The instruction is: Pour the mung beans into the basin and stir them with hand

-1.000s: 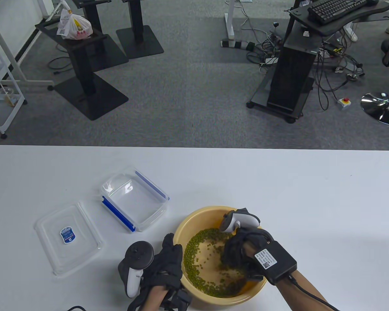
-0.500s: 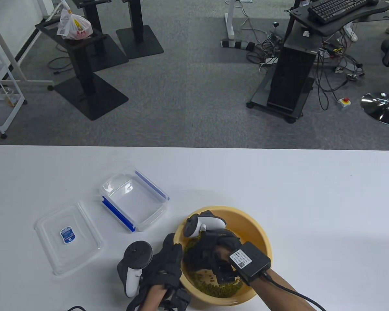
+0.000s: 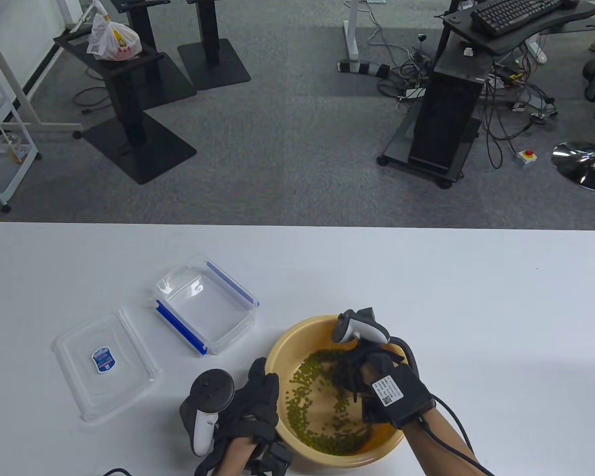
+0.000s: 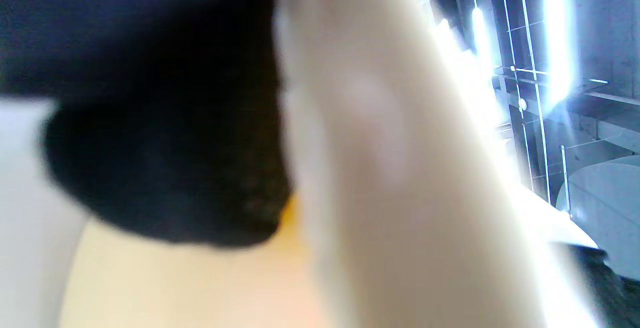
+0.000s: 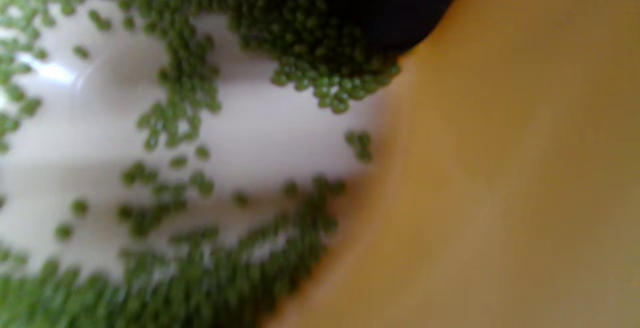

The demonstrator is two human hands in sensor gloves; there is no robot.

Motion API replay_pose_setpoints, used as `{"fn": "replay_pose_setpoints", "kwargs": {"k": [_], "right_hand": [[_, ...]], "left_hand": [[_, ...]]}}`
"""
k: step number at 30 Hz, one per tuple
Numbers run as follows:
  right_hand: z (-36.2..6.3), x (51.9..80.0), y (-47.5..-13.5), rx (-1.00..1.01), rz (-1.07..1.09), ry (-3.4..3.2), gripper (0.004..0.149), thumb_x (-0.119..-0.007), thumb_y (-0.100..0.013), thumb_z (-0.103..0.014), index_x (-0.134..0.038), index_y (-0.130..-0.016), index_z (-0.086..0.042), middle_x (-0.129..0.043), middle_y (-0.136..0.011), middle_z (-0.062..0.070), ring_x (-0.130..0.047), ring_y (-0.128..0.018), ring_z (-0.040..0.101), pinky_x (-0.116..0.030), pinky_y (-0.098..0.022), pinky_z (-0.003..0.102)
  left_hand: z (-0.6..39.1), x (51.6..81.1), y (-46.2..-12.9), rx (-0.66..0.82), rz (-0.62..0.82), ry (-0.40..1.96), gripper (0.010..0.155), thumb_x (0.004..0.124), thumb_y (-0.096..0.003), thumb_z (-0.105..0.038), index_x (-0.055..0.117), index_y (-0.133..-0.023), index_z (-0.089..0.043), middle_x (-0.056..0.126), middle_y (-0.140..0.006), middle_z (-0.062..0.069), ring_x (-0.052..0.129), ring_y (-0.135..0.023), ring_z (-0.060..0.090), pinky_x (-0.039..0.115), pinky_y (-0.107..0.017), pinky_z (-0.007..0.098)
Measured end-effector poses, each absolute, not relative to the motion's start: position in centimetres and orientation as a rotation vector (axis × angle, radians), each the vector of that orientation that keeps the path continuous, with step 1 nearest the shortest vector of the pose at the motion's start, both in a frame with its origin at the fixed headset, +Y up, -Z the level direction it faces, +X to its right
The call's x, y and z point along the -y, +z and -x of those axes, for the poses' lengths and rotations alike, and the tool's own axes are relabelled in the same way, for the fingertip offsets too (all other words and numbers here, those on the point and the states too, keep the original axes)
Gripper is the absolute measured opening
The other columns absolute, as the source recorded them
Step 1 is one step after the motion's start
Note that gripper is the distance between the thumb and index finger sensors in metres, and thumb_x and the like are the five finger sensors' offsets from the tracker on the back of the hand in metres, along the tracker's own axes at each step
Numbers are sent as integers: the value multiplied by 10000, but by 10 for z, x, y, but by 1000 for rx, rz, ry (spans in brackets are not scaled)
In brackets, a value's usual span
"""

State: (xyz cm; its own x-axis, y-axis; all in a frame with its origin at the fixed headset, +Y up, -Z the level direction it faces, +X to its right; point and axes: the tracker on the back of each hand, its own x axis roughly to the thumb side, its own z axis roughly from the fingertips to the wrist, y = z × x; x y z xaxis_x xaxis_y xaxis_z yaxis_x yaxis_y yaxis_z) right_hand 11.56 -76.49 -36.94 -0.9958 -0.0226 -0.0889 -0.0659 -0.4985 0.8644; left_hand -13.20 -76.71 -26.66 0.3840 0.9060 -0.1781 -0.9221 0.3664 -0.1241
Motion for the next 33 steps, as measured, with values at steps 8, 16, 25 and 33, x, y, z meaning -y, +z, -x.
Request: {"fn": "replay_pose_setpoints", "kwargs": {"k": [8,16,25,33], "right_hand": [[-84,771,-312,-2015,-221,2309,652,-625,-370,-430,-503,-930,-120,-500,-891,170,-594,-780,394,-700,-541,396],[-29,768,-320,-1935,-373,2408,670,-642,-365,-425,-332,-953,-346,-233,-965,-32,-238,-895,292,-398,-702,391],[-34,767,-357,-1561,-101,2581,645,-643,-334,-457,-386,-922,-398,-160,-957,-42,-87,-914,289,-285,-743,458],[-74,774,-366,-1658,151,2703,716,-609,-349,-521,-97,-850,-547,78,-913,-122,42,-895,245,-238,-765,495]], "left_hand": [[130,768,-267,-80,214,1181,641,614,-587,-325,431,-1101,11,795,-830,440,1132,-31,246,961,79,318],[131,768,-267,-74,233,1209,633,604,-590,-325,439,-1103,7,781,-838,449,1132,-41,269,960,71,328],[132,768,-267,-75,247,1228,632,606,-591,-327,446,-1106,3,771,-847,451,1124,-52,278,948,59,341],[131,767,-267,-72,237,1224,639,607,-590,-331,437,-1105,7,770,-844,454,1123,-51,274,948,59,340]]}}
